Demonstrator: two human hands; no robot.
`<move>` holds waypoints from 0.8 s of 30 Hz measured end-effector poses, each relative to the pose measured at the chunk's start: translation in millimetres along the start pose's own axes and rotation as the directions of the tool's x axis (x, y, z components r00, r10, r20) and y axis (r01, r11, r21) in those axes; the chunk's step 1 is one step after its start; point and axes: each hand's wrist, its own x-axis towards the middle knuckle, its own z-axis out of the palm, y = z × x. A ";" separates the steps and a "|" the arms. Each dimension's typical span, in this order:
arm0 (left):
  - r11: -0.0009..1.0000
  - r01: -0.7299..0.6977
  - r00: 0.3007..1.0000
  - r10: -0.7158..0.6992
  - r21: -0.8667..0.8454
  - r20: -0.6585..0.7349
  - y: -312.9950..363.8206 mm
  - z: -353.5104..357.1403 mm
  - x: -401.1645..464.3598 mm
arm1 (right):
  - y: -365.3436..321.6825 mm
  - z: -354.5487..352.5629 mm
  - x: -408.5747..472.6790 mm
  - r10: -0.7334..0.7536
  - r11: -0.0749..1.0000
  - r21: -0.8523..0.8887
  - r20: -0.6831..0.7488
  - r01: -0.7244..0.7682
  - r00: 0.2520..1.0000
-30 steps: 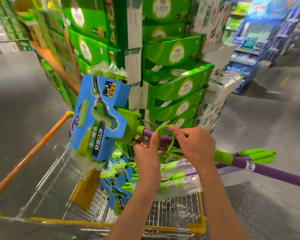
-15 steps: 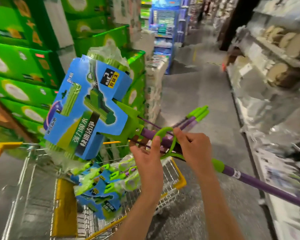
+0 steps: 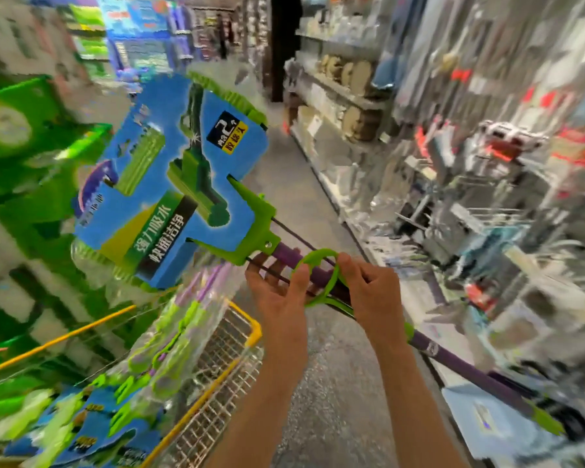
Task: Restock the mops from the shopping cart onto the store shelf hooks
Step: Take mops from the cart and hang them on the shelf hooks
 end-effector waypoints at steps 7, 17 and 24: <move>0.994 0.093 0.974 -0.103 0.059 0.203 -30.3 64.5 -90.0 | 29.2 -119.3 -61.3 0.153 0.987 0.069 -0.163 -0.144 0.975; 0.965 0.236 0.847 -0.264 0.119 0.461 -61.1 118.2 -223.1 | 65.2 -268.2 -162.7 0.252 0.964 0.171 -0.325 -0.205 0.912; 0.948 0.271 0.697 -0.315 0.170 0.644 -74.0 143.3 -281.3 | 61.1 -329.9 -200.8 0.255 0.959 0.230 -0.435 -0.167 0.863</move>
